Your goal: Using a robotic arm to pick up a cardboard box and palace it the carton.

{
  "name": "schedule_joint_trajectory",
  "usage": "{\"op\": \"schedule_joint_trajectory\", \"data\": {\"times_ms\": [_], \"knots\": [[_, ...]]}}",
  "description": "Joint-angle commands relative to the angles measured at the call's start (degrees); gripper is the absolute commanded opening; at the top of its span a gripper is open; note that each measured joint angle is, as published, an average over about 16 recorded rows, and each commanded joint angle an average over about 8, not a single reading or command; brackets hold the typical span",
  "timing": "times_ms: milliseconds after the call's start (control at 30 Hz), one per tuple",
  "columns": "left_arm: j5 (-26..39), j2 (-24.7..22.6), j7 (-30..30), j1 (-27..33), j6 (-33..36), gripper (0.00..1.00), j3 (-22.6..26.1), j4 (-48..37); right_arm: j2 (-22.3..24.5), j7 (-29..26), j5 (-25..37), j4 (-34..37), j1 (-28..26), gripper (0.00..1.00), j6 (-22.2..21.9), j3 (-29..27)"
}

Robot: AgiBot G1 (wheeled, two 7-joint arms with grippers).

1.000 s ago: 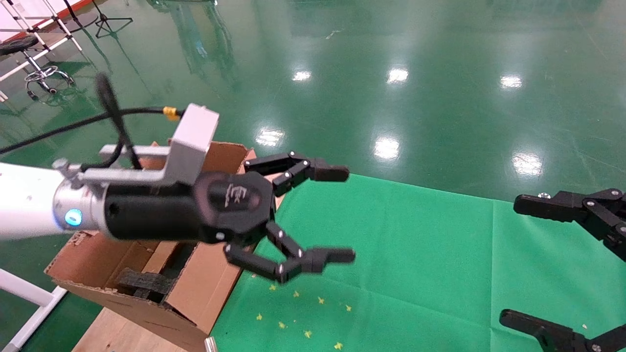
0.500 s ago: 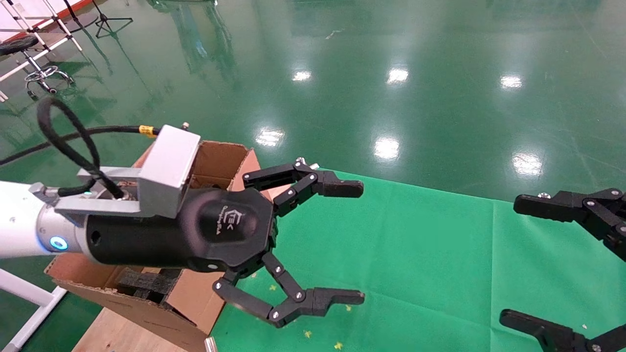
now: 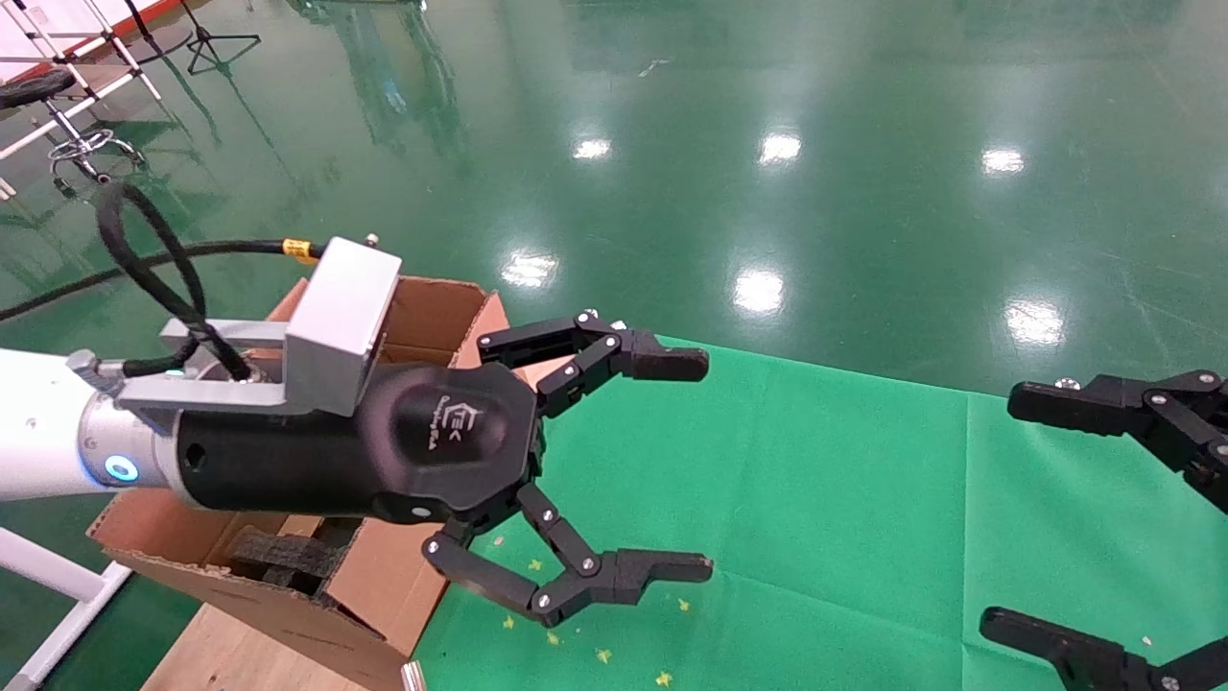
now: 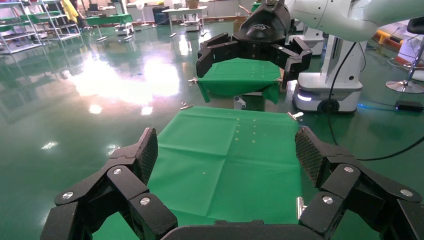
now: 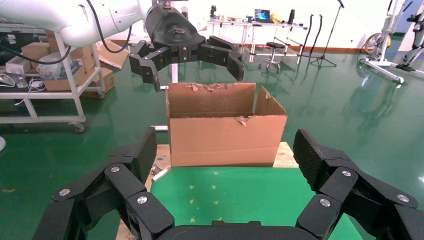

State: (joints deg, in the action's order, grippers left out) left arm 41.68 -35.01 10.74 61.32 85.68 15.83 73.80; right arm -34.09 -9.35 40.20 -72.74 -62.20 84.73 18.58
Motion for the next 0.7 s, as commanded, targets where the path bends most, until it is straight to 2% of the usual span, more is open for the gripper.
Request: {"op": "schedule_joint_trajectory", "data": {"times_ms": [33,700], "knots": [[0.06,0.00,0.04,0.10,0.00,1.00,0.09,-0.12,0.00,0.00,0.00,0.00,0.00,1.00,0.00,0.00],[0.23,-0.01,0.13,0.40,0.00,1.00,0.33,-0.45,0.00,0.00,0.00,0.00,0.00,1.00,0.00,0.00]]}}
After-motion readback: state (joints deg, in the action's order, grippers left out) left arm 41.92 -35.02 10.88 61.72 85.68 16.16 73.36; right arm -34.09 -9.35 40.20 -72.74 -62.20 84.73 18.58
